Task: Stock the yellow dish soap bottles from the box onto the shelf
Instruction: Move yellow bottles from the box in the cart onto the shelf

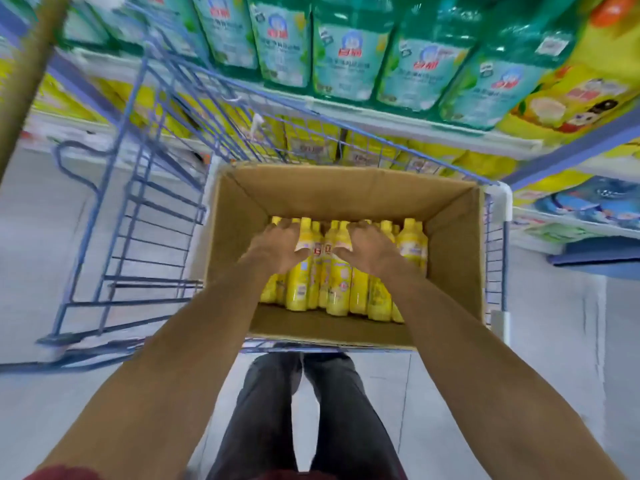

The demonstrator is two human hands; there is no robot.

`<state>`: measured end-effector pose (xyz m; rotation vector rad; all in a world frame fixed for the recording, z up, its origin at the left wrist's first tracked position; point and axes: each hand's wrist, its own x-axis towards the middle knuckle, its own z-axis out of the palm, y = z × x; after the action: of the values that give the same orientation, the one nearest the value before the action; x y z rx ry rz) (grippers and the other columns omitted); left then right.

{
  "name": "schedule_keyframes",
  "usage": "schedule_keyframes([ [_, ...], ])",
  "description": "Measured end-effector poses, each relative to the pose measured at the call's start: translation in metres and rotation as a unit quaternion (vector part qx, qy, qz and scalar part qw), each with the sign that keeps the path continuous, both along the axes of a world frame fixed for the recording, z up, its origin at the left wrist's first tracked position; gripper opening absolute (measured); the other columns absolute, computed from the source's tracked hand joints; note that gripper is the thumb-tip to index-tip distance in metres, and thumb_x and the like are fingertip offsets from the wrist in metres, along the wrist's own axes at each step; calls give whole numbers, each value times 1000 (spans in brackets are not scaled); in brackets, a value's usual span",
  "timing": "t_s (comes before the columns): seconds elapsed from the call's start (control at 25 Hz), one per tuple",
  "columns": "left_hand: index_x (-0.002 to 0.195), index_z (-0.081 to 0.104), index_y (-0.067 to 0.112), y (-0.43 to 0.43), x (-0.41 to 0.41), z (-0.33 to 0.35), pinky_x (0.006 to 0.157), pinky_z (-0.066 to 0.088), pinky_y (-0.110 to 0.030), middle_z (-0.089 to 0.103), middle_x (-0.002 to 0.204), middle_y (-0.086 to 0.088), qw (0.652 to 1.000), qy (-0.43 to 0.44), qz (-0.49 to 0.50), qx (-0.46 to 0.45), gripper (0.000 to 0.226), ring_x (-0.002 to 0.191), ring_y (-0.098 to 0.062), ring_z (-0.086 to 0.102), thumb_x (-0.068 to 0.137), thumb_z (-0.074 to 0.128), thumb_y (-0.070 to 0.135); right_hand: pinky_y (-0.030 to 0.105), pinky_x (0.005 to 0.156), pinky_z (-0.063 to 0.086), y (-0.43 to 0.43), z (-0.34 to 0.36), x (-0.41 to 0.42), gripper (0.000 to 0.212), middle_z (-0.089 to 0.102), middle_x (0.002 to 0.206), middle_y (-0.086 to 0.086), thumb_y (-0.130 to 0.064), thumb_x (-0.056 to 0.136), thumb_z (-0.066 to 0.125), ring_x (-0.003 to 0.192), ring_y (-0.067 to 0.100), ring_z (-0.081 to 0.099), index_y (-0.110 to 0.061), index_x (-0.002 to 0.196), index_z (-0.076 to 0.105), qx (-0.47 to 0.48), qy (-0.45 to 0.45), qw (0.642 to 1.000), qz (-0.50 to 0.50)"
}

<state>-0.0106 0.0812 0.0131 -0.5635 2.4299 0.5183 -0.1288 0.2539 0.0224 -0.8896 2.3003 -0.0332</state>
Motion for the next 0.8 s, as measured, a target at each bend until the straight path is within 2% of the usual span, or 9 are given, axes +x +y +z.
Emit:
schedule_keyframes([
  [0.08, 151, 30, 5, 3, -1, -33, 104, 45, -50, 39, 150, -23, 1000, -28, -10, -1, 79, 130, -44, 47, 94, 56, 53, 43, 97, 47, 2, -32, -3, 59, 55, 128, 21, -54, 94, 56, 121, 39, 55, -3, 124, 57, 12, -15, 1000, -11],
  [0.24, 139, 42, 7, -3, -15, -90, 100, 48, -50, 43, 145, -24, 999, -37, -10, 6, 68, 127, -42, 50, 93, 58, 54, 41, 95, 46, -5, -83, -12, 60, 56, 127, 21, -53, 93, 60, 120, 39, 56, -2, 123, 57, 15, -19, 999, -40],
  [0.36, 136, 42, 6, -3, -22, -120, 93, 50, -48, 49, 140, -23, 999, -28, 17, 29, 66, 125, -41, 53, 91, 63, 51, 40, 93, 47, -16, -113, -17, 61, 56, 128, 20, -52, 90, 65, 122, 37, 55, -1, 124, 57, 10, -7, 998, -62],
  [0.56, 139, 40, 9, 3, -19, -154, 94, 52, -46, 51, 137, -20, 986, 17, 143, 86, 77, 120, -40, 57, 79, 82, 34, 39, 100, 45, -31, -146, -25, 72, 52, 138, 21, -39, 81, 82, 128, 36, 52, -3, 135, 51, 12, -8, 991, -135],
  [0.68, 136, 46, 12, 7, -11, -161, 93, 53, -40, 63, 125, -13, 947, 51, 277, 154, 78, 114, -32, 62, 73, 87, 30, 37, 98, 46, -29, -155, -29, 79, 58, 135, 17, -41, 72, 87, 126, 34, 55, -7, 134, 52, -15, -8, 985, -169],
  [0.8, 123, 54, 13, 16, 9, -163, 90, 55, -35, 70, 117, -5, 915, 22, 356, 188, 68, 109, -25, 66, 68, 90, 31, 34, 94, 49, -25, -153, -14, 76, 65, 125, 13, -44, 67, 89, 117, 31, 60, -11, 128, 58, -43, -50, 974, -218],
])
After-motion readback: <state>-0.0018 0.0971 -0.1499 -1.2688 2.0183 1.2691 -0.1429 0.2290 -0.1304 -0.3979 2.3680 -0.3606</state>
